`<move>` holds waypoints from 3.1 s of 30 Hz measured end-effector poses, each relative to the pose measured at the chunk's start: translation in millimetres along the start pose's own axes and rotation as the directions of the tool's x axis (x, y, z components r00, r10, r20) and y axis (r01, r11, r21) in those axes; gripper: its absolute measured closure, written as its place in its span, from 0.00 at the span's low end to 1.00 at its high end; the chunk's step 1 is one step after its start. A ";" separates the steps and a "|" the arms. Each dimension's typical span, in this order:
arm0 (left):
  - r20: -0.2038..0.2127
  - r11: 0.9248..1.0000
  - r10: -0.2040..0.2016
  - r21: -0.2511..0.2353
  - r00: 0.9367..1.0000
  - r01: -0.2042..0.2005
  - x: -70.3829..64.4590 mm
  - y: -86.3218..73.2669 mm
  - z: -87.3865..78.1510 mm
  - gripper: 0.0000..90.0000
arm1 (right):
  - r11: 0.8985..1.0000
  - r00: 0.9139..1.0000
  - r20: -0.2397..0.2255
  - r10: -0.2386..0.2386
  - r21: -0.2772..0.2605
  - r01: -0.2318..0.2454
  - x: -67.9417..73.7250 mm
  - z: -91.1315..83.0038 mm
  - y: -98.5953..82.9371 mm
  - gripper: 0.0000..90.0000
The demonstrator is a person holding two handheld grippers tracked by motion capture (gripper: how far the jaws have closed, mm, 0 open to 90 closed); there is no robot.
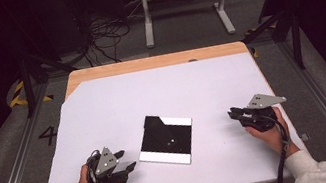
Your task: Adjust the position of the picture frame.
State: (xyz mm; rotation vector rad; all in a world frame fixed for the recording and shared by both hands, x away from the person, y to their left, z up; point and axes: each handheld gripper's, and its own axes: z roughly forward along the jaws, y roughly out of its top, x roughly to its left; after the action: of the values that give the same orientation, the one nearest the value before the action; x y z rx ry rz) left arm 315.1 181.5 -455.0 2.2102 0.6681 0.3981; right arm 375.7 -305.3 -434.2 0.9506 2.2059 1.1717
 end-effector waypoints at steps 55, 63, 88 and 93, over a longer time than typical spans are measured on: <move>0.105 0.997 -0.016 0.080 0.994 0.007 -5.7 9.8 24.2 1.00 | 0.984 0.988 -0.118 -0.097 0.136 0.113 57.1 97.4 43.7 1.00; 0.090 0.997 -0.003 0.075 0.996 -0.003 -7.6 12.1 27.6 0.99 | 0.983 0.990 -0.102 -0.100 0.142 0.114 56.2 104.5 43.8 1.00; 0.086 0.998 -0.023 0.059 0.996 0.018 -3.2 10.2 28.8 1.00 | 0.985 0.992 -0.091 -0.085 0.141 0.097 53.3 115.6 51.9 1.00; 0.083 0.998 -0.032 0.053 0.996 0.027 -2.4 9.2 28.3 1.00 | 0.985 0.992 -0.090 -0.085 0.141 0.097 53.8 115.4 51.6 1.00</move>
State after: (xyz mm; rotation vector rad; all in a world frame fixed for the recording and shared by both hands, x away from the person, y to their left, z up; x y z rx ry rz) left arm 329.7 158.2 -466.6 2.2502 0.6718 0.2735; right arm 436.1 -183.8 -455.7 0.8606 2.4023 1.0389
